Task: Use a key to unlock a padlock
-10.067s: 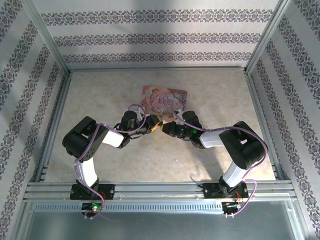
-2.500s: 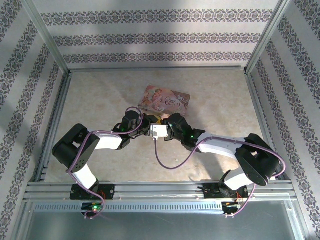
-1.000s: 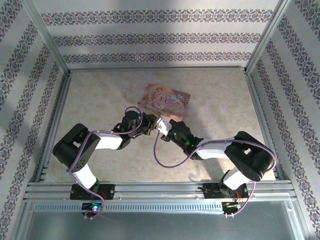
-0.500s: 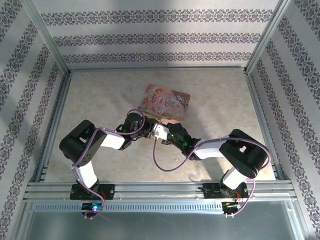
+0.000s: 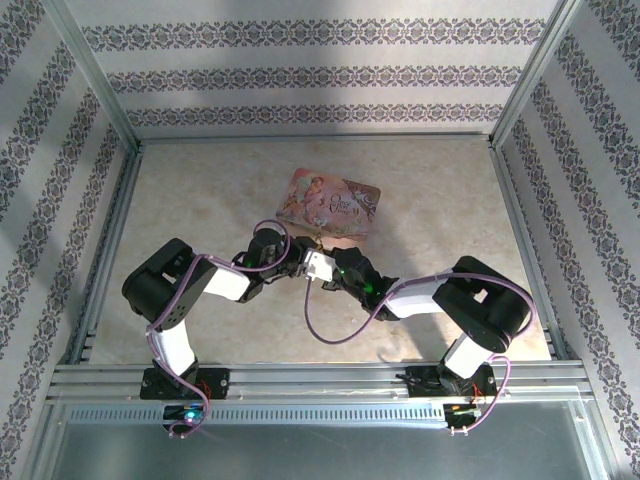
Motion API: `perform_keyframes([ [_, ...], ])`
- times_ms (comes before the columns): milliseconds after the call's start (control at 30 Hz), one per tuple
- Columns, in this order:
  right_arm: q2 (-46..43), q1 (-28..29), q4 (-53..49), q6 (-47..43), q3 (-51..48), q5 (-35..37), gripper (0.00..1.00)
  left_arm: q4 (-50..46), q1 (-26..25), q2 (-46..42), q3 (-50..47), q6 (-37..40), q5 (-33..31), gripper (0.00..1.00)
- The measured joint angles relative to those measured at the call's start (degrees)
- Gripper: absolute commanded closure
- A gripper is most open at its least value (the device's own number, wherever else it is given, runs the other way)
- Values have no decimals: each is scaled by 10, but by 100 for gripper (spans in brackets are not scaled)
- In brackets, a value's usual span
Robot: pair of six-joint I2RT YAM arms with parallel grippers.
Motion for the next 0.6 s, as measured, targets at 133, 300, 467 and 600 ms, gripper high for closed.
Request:
perform_keyframes([
  [133, 0, 0, 0, 4, 0, 0, 100, -8, 0, -26, -20, 11, -3, 62],
  [300, 0, 0, 2, 18, 0, 0, 100, -37, 3, -83, -36, 35, -14, 55],
  [467, 0, 0, 2, 28, 0, 0, 100, -91, 24, -156, -52, 70, -22, 50],
  [600, 0, 0, 2, 28, 0, -1, 100, -140, 54, -217, -63, 103, -29, 50],
])
